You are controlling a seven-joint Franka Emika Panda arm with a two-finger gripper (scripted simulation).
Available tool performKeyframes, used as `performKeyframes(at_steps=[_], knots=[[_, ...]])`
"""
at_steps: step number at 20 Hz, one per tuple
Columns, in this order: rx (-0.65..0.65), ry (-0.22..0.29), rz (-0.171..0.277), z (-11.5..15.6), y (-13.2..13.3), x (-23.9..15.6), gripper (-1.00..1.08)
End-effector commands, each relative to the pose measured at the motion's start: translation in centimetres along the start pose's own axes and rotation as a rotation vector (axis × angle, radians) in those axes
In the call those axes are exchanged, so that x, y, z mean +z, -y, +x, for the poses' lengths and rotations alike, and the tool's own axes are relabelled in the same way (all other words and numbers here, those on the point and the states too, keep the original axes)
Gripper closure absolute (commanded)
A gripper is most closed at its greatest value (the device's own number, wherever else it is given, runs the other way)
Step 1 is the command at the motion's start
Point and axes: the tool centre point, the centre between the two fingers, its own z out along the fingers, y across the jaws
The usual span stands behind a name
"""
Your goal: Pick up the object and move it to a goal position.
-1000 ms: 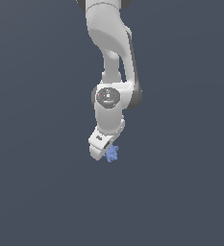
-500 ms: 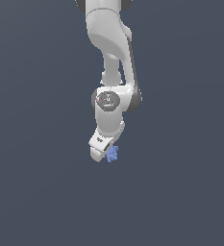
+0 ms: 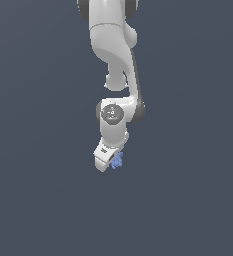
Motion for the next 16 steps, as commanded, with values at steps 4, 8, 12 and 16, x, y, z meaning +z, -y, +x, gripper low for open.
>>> performKeyframes(at_steps=[4,8,12,16], knots=[[-0.001,0.001,0.003,0.05,0.11,0.26,1.08],[-0.001,0.001,0.003,0.05,0.11,0.26,1.08],[0.000,-0.001,-0.001,0.05,-0.05,0.00,1.08],[0.000,-0.001,-0.001,-0.09,0.05,-0.57,1.08]])
